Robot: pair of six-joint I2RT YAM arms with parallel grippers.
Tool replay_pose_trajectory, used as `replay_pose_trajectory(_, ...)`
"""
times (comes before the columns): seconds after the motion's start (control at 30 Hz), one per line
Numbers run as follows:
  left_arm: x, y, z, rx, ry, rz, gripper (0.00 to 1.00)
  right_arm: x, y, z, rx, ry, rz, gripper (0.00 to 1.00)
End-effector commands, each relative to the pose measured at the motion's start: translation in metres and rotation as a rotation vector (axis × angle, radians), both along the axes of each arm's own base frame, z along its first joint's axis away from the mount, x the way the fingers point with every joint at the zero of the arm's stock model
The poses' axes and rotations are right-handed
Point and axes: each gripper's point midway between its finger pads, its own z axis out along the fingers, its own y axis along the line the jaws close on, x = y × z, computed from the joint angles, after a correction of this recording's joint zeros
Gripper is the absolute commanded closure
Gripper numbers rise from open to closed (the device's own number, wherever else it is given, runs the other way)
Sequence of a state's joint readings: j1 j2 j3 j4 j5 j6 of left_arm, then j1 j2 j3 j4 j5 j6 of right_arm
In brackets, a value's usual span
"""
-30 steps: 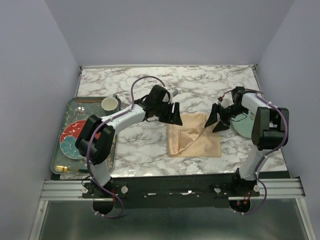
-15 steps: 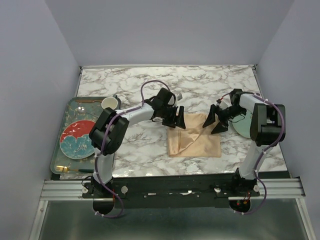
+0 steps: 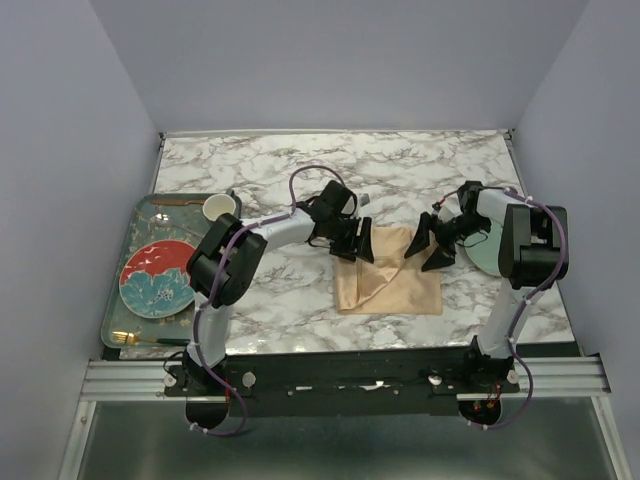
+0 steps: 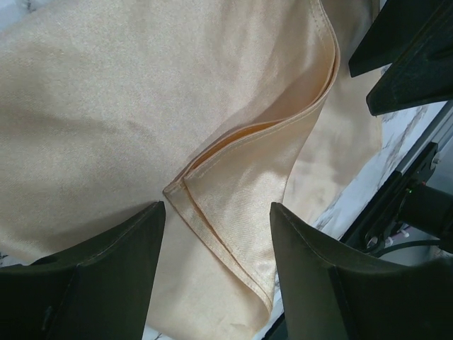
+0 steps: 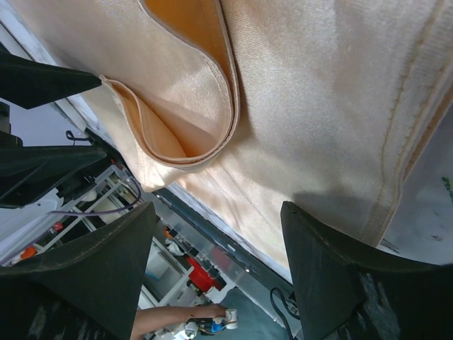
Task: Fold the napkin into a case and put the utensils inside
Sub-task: Smooth out the square-folded napkin at the center of the board.
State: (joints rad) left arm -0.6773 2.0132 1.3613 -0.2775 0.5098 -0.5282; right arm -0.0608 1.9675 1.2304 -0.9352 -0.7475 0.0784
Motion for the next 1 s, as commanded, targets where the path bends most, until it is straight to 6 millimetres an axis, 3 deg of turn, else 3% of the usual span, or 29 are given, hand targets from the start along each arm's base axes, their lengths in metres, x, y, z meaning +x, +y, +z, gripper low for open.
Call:
replay_pose_trajectory(0.0,-0.011,-0.014,-0.001,-0.031,0.017,-0.035,0.32,-0.004,-0.005,-0.012,-0.027,0.033,-0.014,0.21)
replay_pose_trajectory(0.33,-0.012,-0.023,0.004,-0.051,0.011,-0.04,0.4,-0.006,-0.006,-0.015,-0.034,0.042,-0.016,0.22)
replay_pose_trajectory(0.5,0.003,-0.008,0.008,-0.005,-0.067,0.019,0.4,-0.007,-0.006,-0.013,-0.033,0.035,-0.013,0.22)
replay_pose_trajectory(0.63,0.009,0.005,-0.001,0.044,-0.071,0.039,0.41,-0.007,-0.006,-0.014,-0.037,0.037,-0.014,0.22)
replay_pose_trajectory(0.97,0.012,0.004,-0.012,0.06,-0.062,0.04,0.44,-0.006,-0.006,-0.015,-0.036,0.04,-0.017,0.22)
